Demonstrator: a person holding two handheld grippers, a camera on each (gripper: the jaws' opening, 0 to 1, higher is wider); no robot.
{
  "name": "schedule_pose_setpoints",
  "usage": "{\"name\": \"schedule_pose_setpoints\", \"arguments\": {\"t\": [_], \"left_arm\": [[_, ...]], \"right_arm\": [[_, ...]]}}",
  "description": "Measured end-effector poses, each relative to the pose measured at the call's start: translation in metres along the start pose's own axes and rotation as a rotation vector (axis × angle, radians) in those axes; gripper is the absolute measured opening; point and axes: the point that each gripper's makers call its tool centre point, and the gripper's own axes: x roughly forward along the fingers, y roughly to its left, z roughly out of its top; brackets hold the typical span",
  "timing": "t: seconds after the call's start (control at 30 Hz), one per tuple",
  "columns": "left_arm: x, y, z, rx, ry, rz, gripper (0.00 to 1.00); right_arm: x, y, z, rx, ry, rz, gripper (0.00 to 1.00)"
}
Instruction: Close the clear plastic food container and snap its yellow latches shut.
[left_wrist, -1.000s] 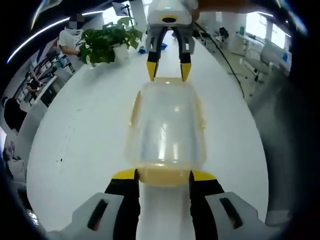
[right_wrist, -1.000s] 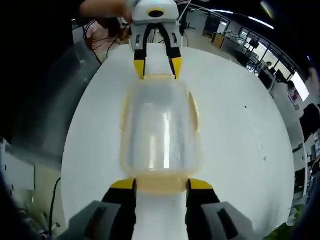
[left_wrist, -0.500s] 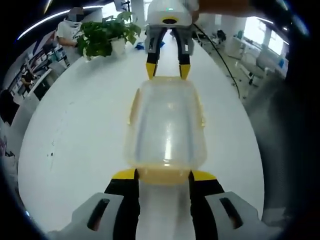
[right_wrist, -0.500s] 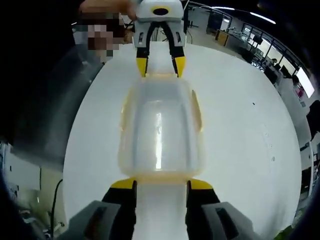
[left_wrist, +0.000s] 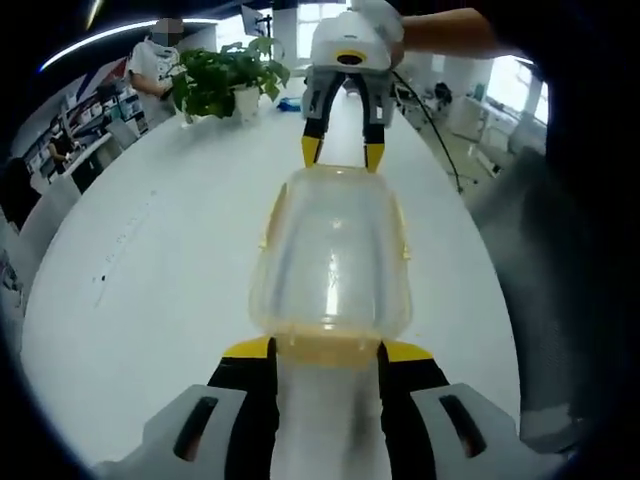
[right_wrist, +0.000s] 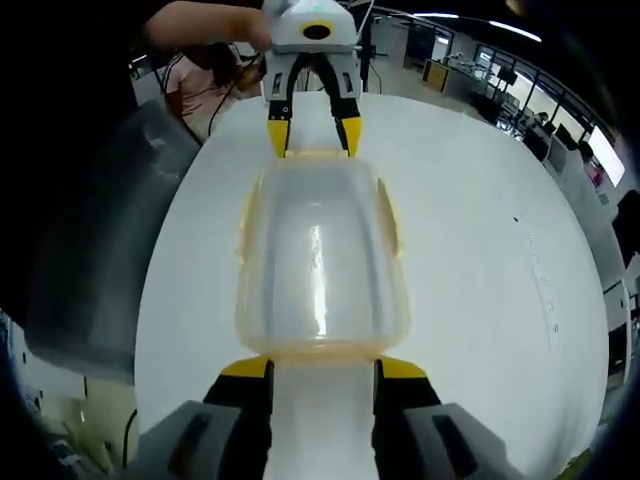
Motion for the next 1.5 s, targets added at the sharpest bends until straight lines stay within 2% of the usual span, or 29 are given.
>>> {"name": "schedule_pose_setpoints", "arguments": {"t": [0.03, 0.1, 0.17, 0.27, 0.3, 0.43, 0.53, 0.6, 0.67, 0.73, 1.03, 1.13, 1.17, 1.23, 1.27, 1.33, 1.4, 1.5], "left_arm": [[-0.004, 0.000, 0.001, -0.057, -0.032, -0.002, 0.37], [-0.009, 0.003, 0.006, -0.103, -0.081, 0.007, 0.37], [-0.012, 0.004, 0.003, -0.086, -0.061, 0.017, 0.35], [-0.009, 0.005, -0.012, -0.009, 0.026, 0.036, 0.32], [-0.008, 0.003, -0.013, -0.010, 0.031, 0.036, 0.32], [-0.004, 0.001, -0.011, -0.040, 0.014, 0.031, 0.30], [0.004, -0.006, -0.015, 0.005, 0.054, 0.008, 0.29], [0.005, -0.008, -0.013, 0.012, 0.051, 0.005, 0.27], [0.005, -0.007, -0.009, 0.000, 0.034, 0.010, 0.27], [0.004, -0.007, -0.009, 0.000, 0.032, 0.017, 0.28], [0.002, -0.016, -0.012, -0.033, 0.028, -0.003, 0.24], [-0.003, -0.015, -0.018, -0.044, 0.036, 0.013, 0.25], [-0.008, -0.011, -0.018, -0.075, 0.028, 0.035, 0.27], [-0.022, 0.005, -0.010, -0.151, -0.043, 0.104, 0.26], [-0.026, 0.008, -0.008, -0.157, -0.061, 0.113, 0.25], [-0.032, 0.013, -0.008, -0.135, -0.056, 0.128, 0.24], [-0.034, 0.014, -0.006, -0.129, -0.051, 0.130, 0.22], [-0.038, 0.018, 0.008, -0.131, -0.098, 0.154, 0.20]], "right_arm": [[0.000, 0.001, 0.000, 0.008, 0.001, 0.001, 0.37], [-0.001, 0.000, -0.003, 0.011, -0.002, -0.007, 0.37], [-0.004, 0.002, -0.009, 0.031, 0.010, -0.012, 0.37], [-0.008, 0.003, -0.011, 0.026, 0.012, -0.026, 0.34], [-0.009, 0.003, -0.010, 0.024, 0.012, -0.033, 0.33], [-0.018, 0.000, -0.003, -0.004, -0.020, -0.068, 0.21], [-0.015, -0.001, -0.004, -0.009, -0.016, -0.065, 0.21], [-0.013, -0.002, -0.004, -0.024, -0.014, -0.070, 0.19], [-0.013, -0.001, 0.004, 0.015, -0.053, -0.062, 0.18], [-0.012, 0.000, 0.003, -0.001, -0.034, -0.064, 0.18], [-0.011, 0.001, 0.002, -0.004, -0.033, -0.063, 0.18], [-0.021, -0.005, -0.001, 0.002, -0.023, -0.087, 0.20], [-0.026, -0.010, 0.002, 0.017, -0.044, -0.111, 0.21], [-0.036, -0.020, 0.012, 0.054, -0.106, -0.152, 0.20], [-0.040, -0.023, 0.016, 0.067, -0.134, -0.162, 0.19], [-0.044, -0.023, 0.026, 0.069, -0.180, -0.164, 0.17], [-0.043, -0.019, 0.029, 0.064, -0.187, -0.154, 0.16], [-0.037, -0.014, 0.033, 0.063, -0.194, -0.136, 0.16]]}}
